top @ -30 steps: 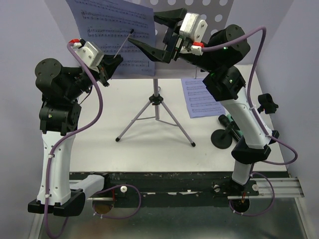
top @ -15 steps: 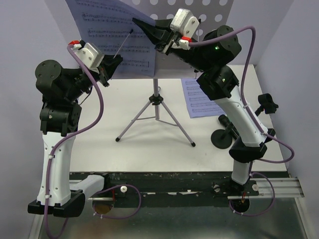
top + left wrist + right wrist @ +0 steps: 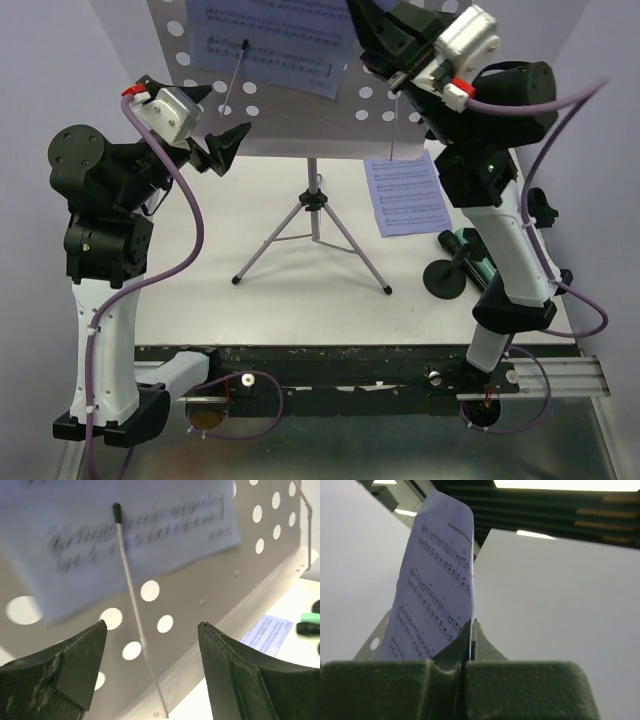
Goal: Pack up the instrument practice props
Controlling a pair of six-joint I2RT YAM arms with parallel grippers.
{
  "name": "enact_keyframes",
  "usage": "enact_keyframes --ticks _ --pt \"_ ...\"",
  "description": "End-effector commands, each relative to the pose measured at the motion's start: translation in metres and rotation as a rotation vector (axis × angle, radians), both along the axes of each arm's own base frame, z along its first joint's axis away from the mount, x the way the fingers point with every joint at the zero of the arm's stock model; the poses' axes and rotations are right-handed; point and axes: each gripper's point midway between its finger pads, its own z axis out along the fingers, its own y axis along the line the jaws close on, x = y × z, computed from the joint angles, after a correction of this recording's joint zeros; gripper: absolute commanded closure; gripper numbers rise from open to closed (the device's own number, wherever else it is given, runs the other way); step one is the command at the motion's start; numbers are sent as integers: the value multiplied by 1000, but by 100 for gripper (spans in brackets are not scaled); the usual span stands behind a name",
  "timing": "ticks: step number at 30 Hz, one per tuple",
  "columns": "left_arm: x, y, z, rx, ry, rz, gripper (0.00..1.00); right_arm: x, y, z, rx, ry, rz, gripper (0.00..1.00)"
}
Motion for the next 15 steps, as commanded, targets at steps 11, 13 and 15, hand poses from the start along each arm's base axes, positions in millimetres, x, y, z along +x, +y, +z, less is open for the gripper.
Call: enact_keyframes --ticks 11,13,15 --pt "-12 23 36 13 -105 127 11 -89 -161 82 167 -325 -364 100" --pt "-11 19 32 9 -85 104 11 -89 -173 83 157 -346 -427 100" --pt "-10 14 24 4 -49 72 11 -85 -187 81 145 -353 -491 100"
